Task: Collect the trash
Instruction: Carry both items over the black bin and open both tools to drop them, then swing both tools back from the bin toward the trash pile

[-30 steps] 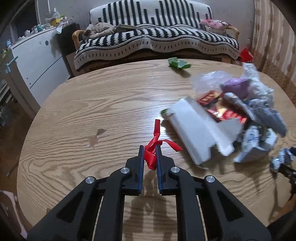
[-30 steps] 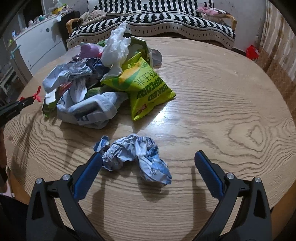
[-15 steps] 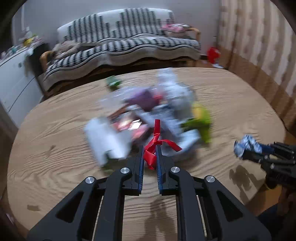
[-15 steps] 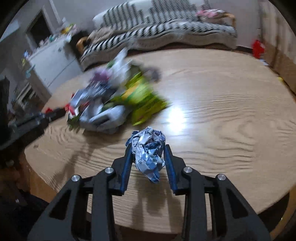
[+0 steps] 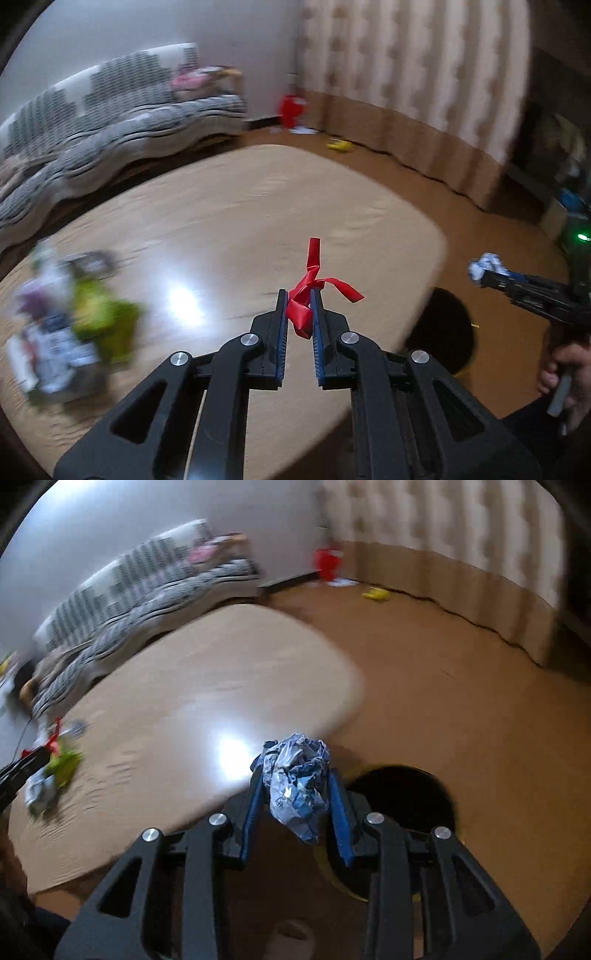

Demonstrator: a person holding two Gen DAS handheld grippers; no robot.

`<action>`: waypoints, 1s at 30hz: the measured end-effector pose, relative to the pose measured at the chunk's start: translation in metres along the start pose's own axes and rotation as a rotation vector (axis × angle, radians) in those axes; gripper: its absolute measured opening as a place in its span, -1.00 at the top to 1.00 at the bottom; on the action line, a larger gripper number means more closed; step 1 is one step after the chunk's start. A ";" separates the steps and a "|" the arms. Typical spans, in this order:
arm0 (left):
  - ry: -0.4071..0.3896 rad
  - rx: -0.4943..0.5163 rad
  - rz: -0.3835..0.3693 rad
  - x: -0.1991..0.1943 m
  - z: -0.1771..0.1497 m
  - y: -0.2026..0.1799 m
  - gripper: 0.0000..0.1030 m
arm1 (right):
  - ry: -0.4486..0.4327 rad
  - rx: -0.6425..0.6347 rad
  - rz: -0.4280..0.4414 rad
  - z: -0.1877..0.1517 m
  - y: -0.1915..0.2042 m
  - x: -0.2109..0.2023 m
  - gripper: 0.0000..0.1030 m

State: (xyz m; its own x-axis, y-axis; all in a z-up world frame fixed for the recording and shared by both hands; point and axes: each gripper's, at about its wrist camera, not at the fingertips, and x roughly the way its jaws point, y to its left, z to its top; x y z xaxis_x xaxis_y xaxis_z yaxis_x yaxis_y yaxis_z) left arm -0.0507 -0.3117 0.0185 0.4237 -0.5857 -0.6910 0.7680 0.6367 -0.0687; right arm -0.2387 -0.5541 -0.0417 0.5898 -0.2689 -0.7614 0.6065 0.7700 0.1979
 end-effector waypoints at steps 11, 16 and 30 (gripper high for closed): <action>0.174 0.175 -0.315 0.114 -0.021 -0.184 0.79 | 0.248 0.269 -0.106 -0.032 -0.140 0.054 0.33; 0.216 0.194 -0.327 0.139 -0.032 -0.206 0.79 | 0.277 0.302 -0.097 -0.032 -0.144 0.063 0.32; 0.284 0.202 -0.334 0.173 -0.032 -0.220 0.79 | 0.224 0.349 -0.102 -0.023 -0.146 0.051 -0.42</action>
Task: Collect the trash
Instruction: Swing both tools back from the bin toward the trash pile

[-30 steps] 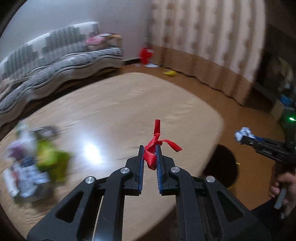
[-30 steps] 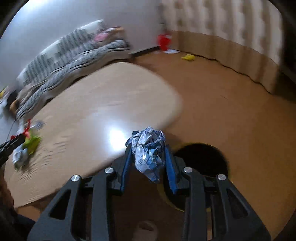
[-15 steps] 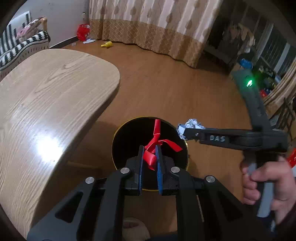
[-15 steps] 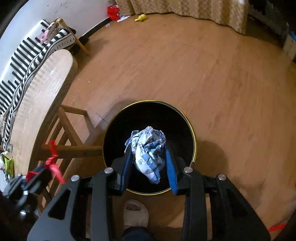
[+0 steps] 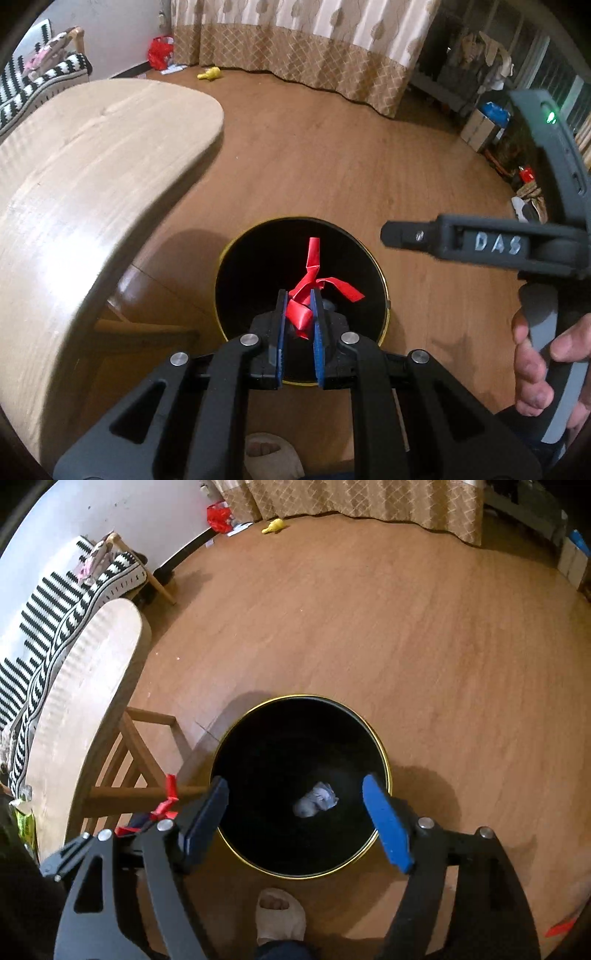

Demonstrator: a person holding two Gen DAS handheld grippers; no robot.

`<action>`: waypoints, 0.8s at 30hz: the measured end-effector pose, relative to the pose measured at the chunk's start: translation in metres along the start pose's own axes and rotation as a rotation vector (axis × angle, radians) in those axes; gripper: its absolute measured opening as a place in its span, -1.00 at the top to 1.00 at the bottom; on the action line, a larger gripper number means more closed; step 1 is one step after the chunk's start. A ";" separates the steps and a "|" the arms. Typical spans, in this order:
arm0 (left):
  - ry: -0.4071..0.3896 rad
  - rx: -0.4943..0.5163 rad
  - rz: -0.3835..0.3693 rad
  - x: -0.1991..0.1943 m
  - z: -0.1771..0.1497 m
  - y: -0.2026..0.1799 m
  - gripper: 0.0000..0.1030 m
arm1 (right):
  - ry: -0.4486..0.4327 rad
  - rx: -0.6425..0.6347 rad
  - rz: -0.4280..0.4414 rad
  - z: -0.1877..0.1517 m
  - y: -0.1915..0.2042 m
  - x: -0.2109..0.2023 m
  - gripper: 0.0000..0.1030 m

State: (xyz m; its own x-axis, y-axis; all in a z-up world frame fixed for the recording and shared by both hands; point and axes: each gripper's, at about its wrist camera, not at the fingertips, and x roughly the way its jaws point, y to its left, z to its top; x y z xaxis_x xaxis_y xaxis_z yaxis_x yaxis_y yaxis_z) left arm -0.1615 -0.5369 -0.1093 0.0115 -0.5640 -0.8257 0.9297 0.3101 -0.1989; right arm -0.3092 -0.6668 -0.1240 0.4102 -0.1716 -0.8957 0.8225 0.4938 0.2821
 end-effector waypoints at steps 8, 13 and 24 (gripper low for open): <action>0.030 0.022 -0.032 0.020 0.001 -0.008 0.78 | -0.059 0.078 -0.013 0.002 -0.015 -0.014 -0.44; 0.034 0.028 -0.036 0.032 0.003 -0.011 0.48 | -0.085 0.107 -0.014 0.002 -0.022 -0.021 -0.51; -0.031 0.016 -0.018 -0.015 -0.004 -0.002 -0.66 | -0.127 0.090 0.025 0.002 -0.008 -0.035 -0.52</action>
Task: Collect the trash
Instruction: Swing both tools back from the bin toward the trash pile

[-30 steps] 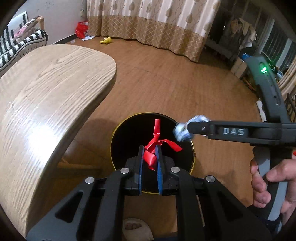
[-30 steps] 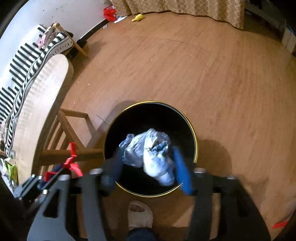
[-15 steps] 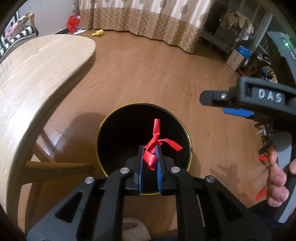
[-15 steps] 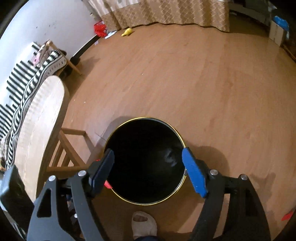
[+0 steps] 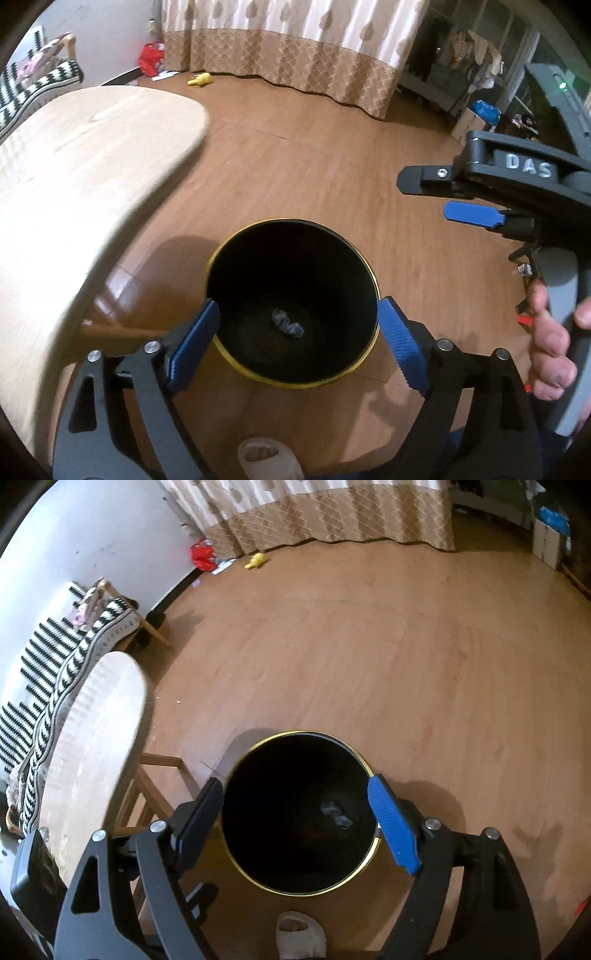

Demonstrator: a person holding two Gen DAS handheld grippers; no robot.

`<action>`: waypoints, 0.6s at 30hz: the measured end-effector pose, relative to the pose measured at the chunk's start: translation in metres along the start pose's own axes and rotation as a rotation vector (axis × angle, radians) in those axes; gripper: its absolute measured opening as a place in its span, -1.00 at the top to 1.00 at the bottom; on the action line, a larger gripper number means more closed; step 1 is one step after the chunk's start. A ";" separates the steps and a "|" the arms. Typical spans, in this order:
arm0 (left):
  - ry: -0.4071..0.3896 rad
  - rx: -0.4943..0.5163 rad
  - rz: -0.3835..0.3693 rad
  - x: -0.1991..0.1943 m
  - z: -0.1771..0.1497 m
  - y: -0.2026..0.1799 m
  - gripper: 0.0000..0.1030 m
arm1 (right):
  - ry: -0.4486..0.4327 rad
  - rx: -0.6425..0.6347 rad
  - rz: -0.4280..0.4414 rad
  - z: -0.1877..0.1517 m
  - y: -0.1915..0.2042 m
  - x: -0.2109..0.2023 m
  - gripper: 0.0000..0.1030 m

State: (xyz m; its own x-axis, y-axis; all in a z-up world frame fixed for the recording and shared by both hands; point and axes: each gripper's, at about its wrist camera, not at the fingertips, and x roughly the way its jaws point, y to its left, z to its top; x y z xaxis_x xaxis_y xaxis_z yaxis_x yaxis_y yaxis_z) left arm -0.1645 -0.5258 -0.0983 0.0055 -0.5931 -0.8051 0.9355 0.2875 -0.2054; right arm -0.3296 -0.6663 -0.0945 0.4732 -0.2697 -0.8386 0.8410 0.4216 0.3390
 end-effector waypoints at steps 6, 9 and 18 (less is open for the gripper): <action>-0.125 -0.033 0.111 -0.099 -0.021 0.049 -0.81 | -0.070 -0.143 0.021 -0.007 0.063 -0.018 -0.55; -0.168 -0.086 0.217 -0.146 -0.039 0.087 -0.84 | -0.084 -0.257 0.065 -0.020 0.117 -0.023 -0.58; -0.221 -0.477 0.515 -0.285 -0.147 0.245 -0.85 | -0.002 -0.615 0.262 -0.107 0.303 -0.017 -0.57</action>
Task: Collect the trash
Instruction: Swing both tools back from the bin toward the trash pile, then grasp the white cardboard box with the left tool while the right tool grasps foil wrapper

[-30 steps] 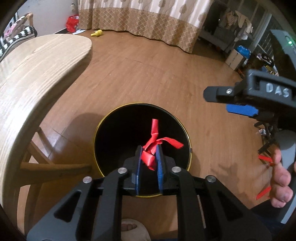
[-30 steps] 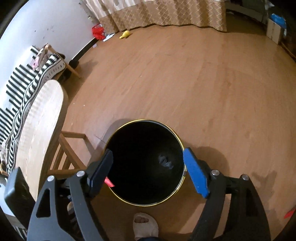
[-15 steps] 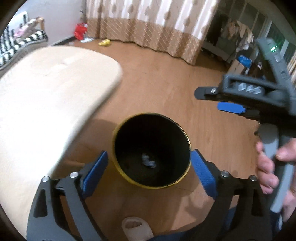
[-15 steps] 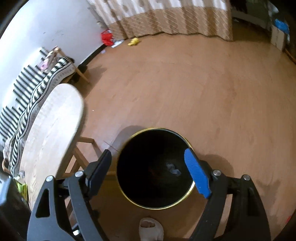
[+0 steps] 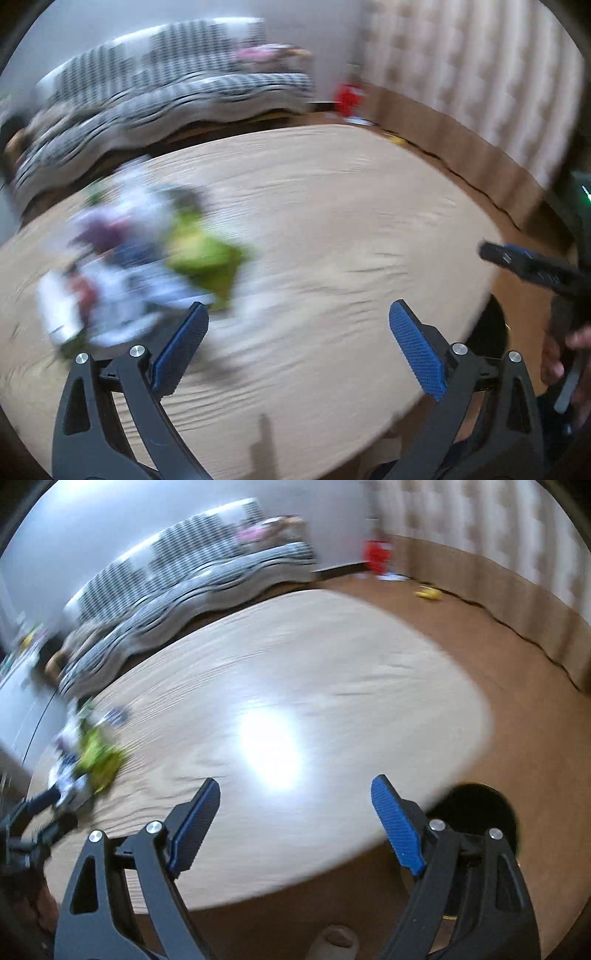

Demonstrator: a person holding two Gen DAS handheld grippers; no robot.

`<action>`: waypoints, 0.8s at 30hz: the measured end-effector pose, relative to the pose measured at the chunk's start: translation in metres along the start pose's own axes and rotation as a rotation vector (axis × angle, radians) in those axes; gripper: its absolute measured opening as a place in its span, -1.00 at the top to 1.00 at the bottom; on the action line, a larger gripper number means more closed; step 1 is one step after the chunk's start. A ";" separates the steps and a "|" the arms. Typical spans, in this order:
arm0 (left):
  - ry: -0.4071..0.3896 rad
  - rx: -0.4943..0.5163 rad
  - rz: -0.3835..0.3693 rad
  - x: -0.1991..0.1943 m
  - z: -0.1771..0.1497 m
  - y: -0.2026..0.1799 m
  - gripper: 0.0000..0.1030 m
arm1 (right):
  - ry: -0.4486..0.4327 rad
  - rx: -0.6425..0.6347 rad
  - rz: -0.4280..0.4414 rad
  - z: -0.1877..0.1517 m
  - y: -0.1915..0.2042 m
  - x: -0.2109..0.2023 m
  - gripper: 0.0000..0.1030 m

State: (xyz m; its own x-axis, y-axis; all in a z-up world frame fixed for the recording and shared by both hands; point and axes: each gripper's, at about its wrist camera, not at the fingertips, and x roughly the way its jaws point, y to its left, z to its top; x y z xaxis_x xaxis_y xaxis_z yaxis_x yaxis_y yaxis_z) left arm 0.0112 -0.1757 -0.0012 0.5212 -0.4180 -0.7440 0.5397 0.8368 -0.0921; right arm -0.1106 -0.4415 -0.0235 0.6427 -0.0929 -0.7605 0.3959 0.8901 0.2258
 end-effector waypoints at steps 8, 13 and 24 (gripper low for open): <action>-0.011 -0.280 0.168 -0.032 -0.027 0.152 -0.85 | 0.068 -0.227 0.168 -0.006 0.148 0.034 -0.57; 0.012 -0.400 0.206 -0.034 -0.042 0.207 -0.85 | 0.097 -0.325 0.230 -0.017 0.215 0.047 -0.57; 0.068 -0.497 0.216 0.025 -0.023 0.248 -0.85 | 0.094 -0.383 0.251 -0.018 0.266 0.059 -0.57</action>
State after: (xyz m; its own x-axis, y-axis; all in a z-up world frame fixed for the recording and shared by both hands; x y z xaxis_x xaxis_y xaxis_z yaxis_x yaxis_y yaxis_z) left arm 0.1427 0.0297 -0.0581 0.5332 -0.2078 -0.8201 0.0384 0.9743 -0.2219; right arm 0.0211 -0.2022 -0.0189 0.6182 0.1711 -0.7672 -0.0458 0.9822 0.1821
